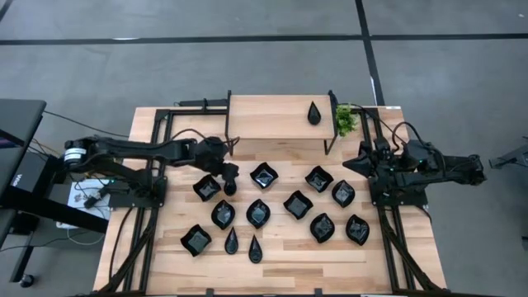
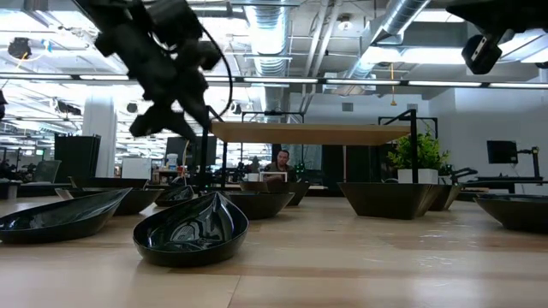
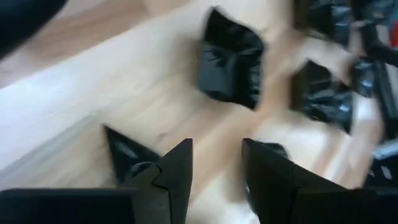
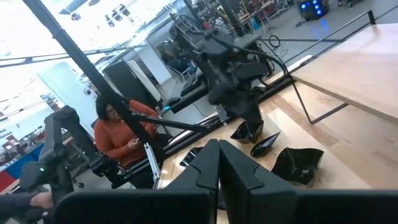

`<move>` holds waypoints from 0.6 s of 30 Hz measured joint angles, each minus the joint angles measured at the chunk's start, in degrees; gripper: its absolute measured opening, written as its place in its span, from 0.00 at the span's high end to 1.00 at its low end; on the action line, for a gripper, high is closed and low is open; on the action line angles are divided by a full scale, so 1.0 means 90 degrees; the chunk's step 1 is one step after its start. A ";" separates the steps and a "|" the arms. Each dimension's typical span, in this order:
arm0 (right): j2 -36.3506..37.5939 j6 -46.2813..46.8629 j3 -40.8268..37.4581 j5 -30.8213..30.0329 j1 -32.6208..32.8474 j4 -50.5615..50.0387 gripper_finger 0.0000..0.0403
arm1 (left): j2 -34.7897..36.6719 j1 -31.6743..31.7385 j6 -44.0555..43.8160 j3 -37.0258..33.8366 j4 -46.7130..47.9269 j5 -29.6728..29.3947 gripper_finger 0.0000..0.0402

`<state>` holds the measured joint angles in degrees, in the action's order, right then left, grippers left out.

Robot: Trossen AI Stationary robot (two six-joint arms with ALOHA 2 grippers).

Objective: Pick & Place Mini shaped plates
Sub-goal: Stack the drop-shaped plate on top of the other drop-shaped plates on the shelf

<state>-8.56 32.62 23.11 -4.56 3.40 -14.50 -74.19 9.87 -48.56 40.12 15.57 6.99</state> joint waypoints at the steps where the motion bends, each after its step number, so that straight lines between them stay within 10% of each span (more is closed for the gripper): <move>1: 0.0000 0.0000 0.0000 0.0000 -0.0003 0.0000 1.00 | -0.0079 0.0061 -0.0008 0.0000 0.0118 0.0015 0.66; 18: 0.0000 0.0050 0.0000 0.0000 -0.0005 0.0004 1.00 | -0.0141 0.0368 0.0291 0.0000 0.1063 0.0018 0.66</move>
<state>-8.56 33.07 23.11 -4.56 3.36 -14.47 -75.46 13.18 -45.94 40.12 25.14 7.15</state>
